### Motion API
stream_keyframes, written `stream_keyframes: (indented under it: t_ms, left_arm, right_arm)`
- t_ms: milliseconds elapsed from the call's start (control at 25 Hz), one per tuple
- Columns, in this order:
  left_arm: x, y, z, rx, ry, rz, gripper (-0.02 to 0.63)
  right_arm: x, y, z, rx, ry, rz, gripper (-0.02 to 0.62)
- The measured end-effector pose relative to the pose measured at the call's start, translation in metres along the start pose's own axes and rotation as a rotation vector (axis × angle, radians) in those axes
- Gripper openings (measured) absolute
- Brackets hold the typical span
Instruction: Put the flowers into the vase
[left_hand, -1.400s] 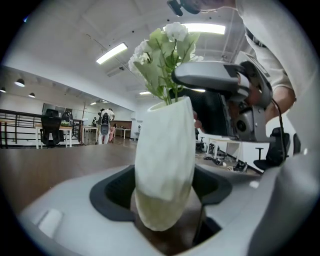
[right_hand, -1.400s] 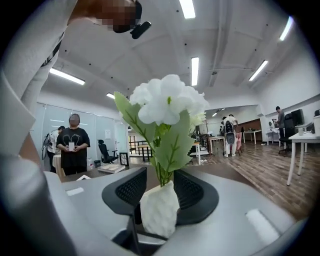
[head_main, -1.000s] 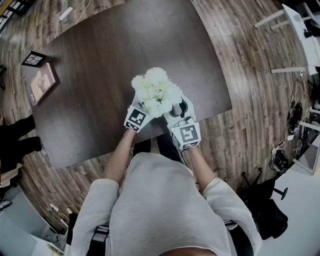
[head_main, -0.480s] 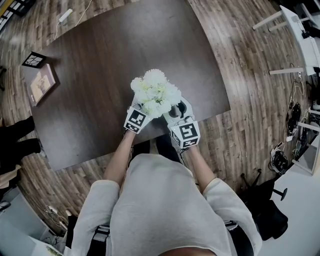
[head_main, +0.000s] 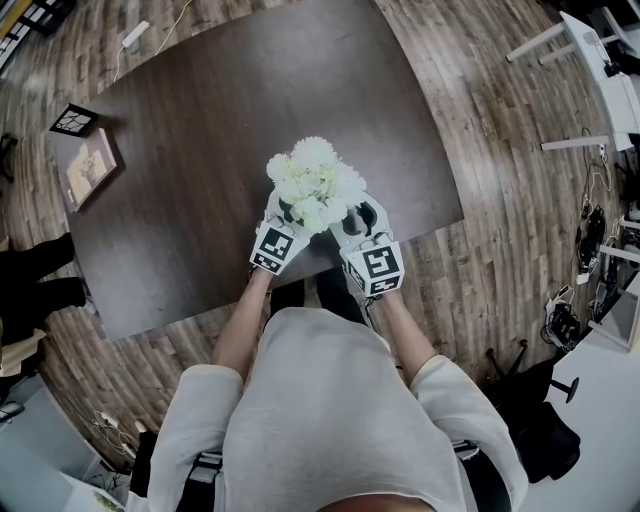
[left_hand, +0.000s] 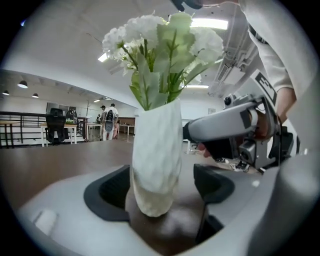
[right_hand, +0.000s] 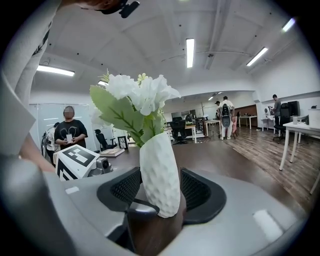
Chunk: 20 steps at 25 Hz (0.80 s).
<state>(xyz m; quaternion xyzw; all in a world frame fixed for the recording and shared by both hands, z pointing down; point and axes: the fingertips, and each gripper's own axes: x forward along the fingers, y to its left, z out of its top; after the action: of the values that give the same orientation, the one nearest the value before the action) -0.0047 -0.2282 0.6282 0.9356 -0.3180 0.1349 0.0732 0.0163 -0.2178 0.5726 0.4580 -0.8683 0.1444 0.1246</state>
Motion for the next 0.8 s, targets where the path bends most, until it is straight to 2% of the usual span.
stream_keyframes:
  t_ms: [240,400,480,600,680,760,800]
  left_arm:
    - [-0.029,-0.002,-0.016,-0.057,0.024,0.077,0.39]
    - [-0.045,-0.015,-0.017,-0.085,0.02,0.1,0.321]
    - [-0.052,-0.025,-0.008,-0.08,0.01,0.101,0.239]
    - [-0.062,-0.039,0.01,-0.067,-0.019,0.108,0.068]
    - [-0.07,-0.05,0.019,-0.064,-0.046,0.108,0.013]
    - [-0.076,-0.06,0.029,-0.059,-0.065,0.105,0.011]
    - [-0.079,-0.066,0.032,-0.056,-0.07,0.102,0.011]
  right_arm:
    - [-0.008,0.001,-0.001,0.003,-0.006,0.012,0.25]
    - [-0.021,0.003,-0.006,0.005,-0.007,0.016,0.241]
    - [-0.03,0.004,-0.008,0.009,-0.012,0.022,0.233]
    - [-0.047,0.007,-0.01,0.026,-0.024,0.034,0.212]
    - [-0.059,0.01,-0.012,0.033,-0.032,0.036,0.134]
    - [-0.071,0.013,-0.016,0.029,-0.038,0.034,0.087]
    - [-0.077,0.015,-0.017,0.027,-0.04,0.033,0.03]
